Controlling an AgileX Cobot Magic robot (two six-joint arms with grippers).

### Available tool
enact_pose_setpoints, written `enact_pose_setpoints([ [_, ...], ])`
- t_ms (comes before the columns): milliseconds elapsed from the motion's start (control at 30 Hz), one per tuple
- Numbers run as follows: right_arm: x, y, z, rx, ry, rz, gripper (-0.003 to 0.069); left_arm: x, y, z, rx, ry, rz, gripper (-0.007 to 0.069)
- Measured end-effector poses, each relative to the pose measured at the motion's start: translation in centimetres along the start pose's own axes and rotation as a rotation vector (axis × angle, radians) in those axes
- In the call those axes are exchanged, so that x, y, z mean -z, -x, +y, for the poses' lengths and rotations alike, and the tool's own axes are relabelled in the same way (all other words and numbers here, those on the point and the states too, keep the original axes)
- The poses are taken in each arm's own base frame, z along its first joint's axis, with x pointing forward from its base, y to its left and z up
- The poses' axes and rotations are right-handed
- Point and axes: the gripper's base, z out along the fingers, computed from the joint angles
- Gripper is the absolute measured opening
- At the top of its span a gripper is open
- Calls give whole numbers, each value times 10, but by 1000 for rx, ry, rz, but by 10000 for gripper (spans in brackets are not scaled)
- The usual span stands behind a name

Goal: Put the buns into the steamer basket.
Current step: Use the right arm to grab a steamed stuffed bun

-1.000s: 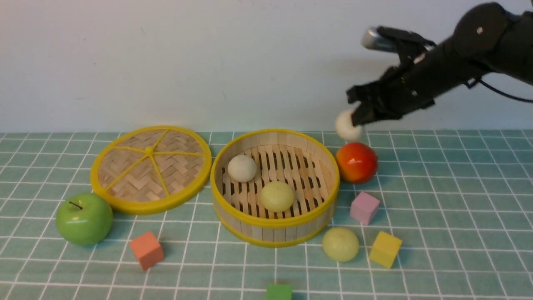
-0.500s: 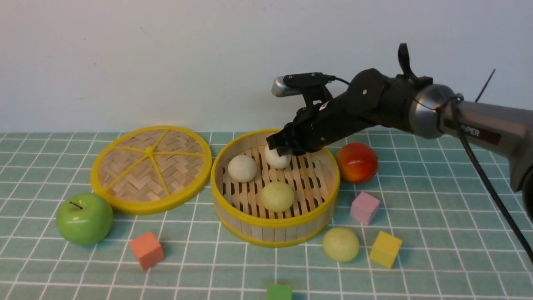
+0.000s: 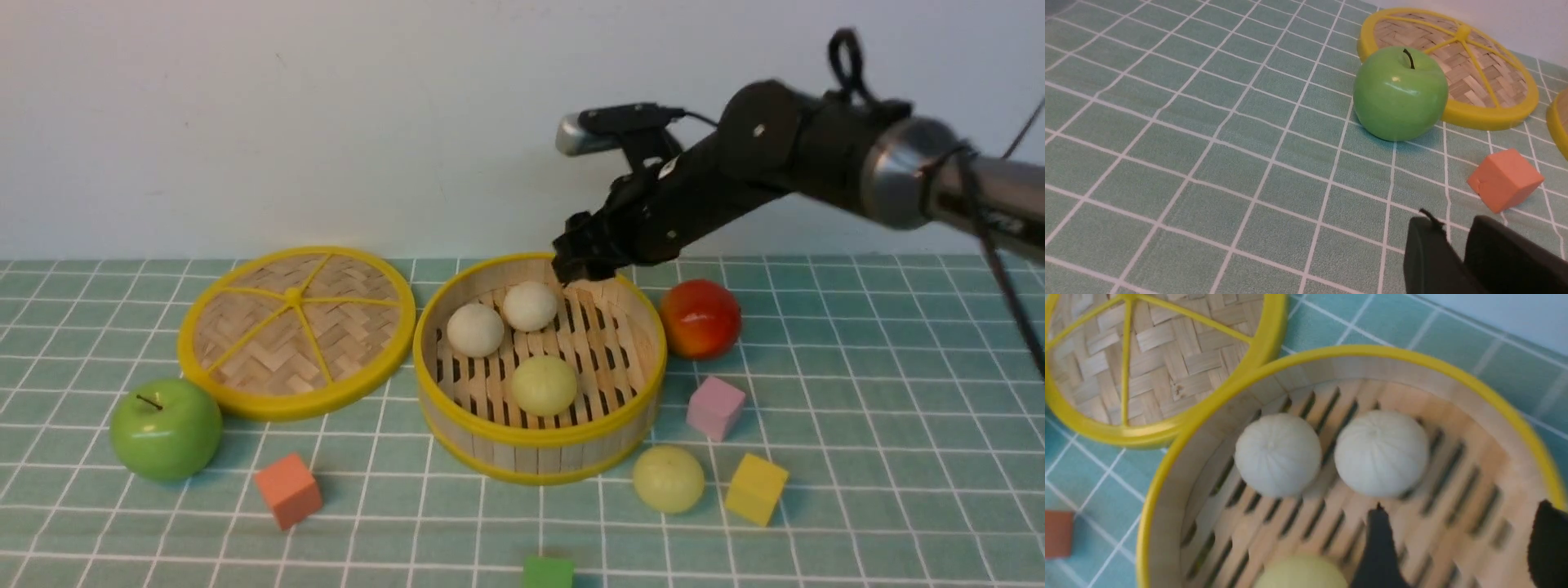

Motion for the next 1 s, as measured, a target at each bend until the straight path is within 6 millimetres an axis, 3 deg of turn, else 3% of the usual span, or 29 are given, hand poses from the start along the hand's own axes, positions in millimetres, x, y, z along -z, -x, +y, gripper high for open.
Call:
enact_pose_setpoints([
  [67,34,2,1,-25,-25,56,493,0,0,0,0,0,0,144],
  [133,54,-2,2,-39,-51,128,493,0,0,0,0,0,0,144],
  [233,70,-21,9,-75,-80,261,465,0,0,0,0,0,0,144],
  [300,65,-41,15,-91,-83,331,433,0,0,0,0,0,0,144],
  [433,36,-86,35,-102,-75,428,345,0,0,0,0,0,0,146],
  [533,21,-107,42,-101,-77,427,304,0,0,0,0,0,0,148],
  [767,14,-105,37,-85,-145,332,286,0,0,0,0,0,0,155],
  [1000,6,-110,27,-104,-226,357,286,0,0,0,0,0,0,165],
])
